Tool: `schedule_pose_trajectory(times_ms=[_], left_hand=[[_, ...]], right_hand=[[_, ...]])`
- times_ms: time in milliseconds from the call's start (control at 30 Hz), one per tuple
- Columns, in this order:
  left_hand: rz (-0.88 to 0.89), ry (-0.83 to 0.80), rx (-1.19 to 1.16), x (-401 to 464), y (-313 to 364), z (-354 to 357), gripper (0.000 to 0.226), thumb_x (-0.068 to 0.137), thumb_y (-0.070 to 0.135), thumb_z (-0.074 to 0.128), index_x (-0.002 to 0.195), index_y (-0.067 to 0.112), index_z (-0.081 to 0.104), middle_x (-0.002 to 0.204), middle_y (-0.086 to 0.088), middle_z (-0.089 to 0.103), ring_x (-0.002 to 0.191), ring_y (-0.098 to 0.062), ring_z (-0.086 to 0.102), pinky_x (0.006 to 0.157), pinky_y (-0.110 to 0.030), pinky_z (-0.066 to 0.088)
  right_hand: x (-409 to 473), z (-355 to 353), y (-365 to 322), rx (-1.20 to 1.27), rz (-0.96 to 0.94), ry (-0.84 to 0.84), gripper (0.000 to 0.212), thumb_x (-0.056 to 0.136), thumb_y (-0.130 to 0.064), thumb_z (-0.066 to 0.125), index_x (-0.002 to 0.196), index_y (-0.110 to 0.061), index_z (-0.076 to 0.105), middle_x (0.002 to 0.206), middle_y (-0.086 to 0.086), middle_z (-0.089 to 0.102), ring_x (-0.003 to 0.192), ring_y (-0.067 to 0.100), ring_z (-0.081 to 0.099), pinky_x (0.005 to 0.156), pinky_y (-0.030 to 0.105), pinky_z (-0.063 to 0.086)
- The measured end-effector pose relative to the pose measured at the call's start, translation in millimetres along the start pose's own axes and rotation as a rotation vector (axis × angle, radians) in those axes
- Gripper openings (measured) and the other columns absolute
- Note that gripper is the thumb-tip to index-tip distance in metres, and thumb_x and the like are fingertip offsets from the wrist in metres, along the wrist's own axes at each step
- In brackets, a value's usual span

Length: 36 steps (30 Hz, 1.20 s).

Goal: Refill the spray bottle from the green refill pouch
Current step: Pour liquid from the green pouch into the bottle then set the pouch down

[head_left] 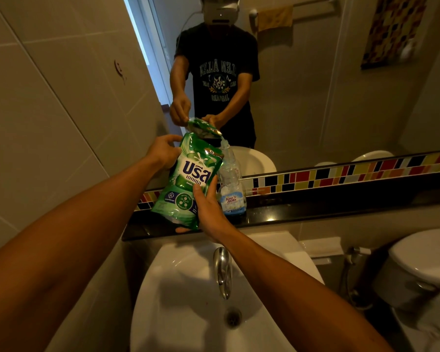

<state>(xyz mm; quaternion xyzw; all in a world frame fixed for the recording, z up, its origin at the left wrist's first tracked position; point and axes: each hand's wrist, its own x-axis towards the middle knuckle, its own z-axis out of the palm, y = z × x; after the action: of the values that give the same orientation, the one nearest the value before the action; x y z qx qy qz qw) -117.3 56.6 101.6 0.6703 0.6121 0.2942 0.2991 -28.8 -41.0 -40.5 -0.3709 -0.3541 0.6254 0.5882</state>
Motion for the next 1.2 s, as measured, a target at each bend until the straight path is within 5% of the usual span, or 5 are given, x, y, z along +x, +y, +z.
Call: schedule_pose_trajectory(times_ms=[333, 433, 767, 933, 1200], left_hand=[[0.004, 0.001, -0.01, 0, 3, -4, 0.042, 0.096, 0.011, 0.059, 0.138, 0.018, 0.055, 0.125, -0.02, 0.061, 0.097, -0.031, 0.065, 0.067, -0.032, 0.053], [0.008, 0.0, -0.001, 1, 4, -4, 0.043, 0.097, 0.01, 0.059, 0.139, 0.017, 0.055, 0.125, -0.02, 0.061, 0.097, -0.029, 0.063, 0.076, -0.037, 0.054], [0.005, 0.007, -0.013, -2, 9, -5, 0.041, 0.097, 0.011, 0.058, 0.138, 0.017, 0.055, 0.123, -0.02, 0.064, 0.107, -0.035, 0.066, 0.067, -0.031, 0.052], [0.005, -0.005, -0.015, -2, 10, -6, 0.042, 0.097, 0.011, 0.057, 0.139, 0.016, 0.053, 0.122, -0.02, 0.065, 0.098, -0.032, 0.069, 0.062, -0.029, 0.053], [0.01, -0.012, 0.003, 0, 10, -8, 0.043, 0.097, 0.011, 0.058, 0.139, 0.018, 0.054, 0.126, -0.02, 0.062, 0.097, -0.031, 0.068, 0.064, -0.03, 0.053]], right_hand=[[0, 3, 0, 0.083, 0.022, -0.038, 0.085, 0.099, -0.055, 0.055, 0.154, -0.068, -0.008, 0.162, 0.004, 0.044, 0.117, 0.026, 0.068, 0.068, 0.058, 0.065], [1, 4, 0, 0.069, 0.018, -0.016, 0.08, 0.105, -0.052, 0.052, 0.155, -0.067, -0.008, 0.163, 0.005, 0.043, 0.126, 0.033, 0.064, 0.078, 0.071, 0.061], [0, 6, -3, 0.086, -0.016, -0.033, 0.077, 0.108, -0.048, 0.05, 0.155, -0.068, -0.007, 0.157, 0.004, 0.048, 0.121, 0.028, 0.068, 0.074, 0.06, 0.065], [-3, 10, -8, 0.062, 0.004, -0.009, 0.075, 0.111, -0.044, 0.047, 0.158, -0.064, -0.007, 0.162, 0.006, 0.045, 0.134, 0.038, 0.061, 0.089, 0.078, 0.054], [-8, 14, -14, 0.051, 0.036, -0.004, 0.076, 0.112, -0.044, 0.045, 0.158, -0.064, -0.012, 0.165, 0.007, 0.042, 0.136, 0.041, 0.059, 0.092, 0.078, 0.053]])
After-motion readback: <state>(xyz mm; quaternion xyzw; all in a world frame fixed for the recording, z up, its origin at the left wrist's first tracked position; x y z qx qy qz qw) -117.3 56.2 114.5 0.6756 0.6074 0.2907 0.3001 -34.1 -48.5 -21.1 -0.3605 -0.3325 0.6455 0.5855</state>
